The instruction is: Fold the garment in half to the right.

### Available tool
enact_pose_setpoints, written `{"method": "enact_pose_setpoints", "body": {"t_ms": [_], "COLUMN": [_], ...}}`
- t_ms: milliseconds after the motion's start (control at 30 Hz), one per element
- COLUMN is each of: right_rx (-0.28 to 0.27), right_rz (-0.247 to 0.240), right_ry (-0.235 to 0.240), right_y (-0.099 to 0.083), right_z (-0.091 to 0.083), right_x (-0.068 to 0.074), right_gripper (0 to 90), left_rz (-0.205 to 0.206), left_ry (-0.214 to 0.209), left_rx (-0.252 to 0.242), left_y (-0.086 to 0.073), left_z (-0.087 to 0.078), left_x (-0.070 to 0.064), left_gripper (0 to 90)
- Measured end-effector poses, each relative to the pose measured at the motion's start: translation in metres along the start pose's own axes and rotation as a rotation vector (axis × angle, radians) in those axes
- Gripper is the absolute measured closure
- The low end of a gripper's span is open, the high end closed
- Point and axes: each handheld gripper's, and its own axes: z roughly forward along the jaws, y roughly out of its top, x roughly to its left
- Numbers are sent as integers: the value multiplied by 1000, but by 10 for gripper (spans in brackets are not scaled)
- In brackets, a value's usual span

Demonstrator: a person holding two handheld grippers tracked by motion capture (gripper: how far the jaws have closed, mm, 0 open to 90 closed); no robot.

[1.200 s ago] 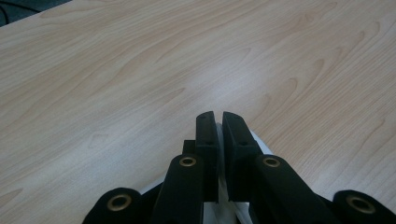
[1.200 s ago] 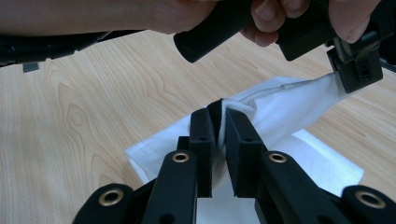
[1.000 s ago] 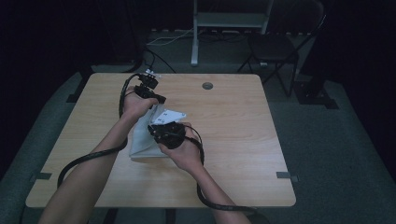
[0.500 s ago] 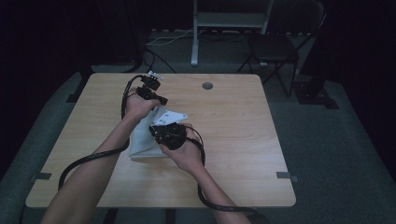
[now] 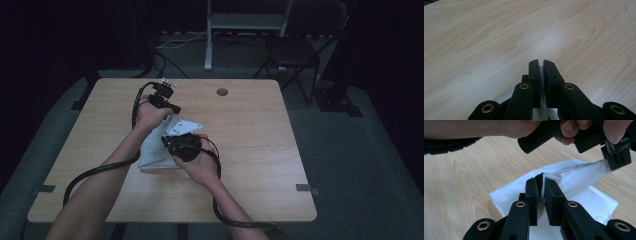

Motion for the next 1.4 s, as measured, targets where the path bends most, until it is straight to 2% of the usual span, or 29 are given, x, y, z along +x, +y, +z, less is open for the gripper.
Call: {"method": "enact_pose_setpoints", "body": {"t_ms": [800,1400], "right_rx": [12,25], "right_rz": [20,22], "right_ry": [1,-2], "right_y": [-10,-17], "right_z": [0,0], "right_x": [-2,-5], "right_gripper": [820,820], "left_rz": [24,20], "left_ry": [-4,-9], "left_rx": [32,34], "left_y": [-2,-4], "left_z": [10,17], "left_x": [-6,-9], "left_gripper": [853,853]}}
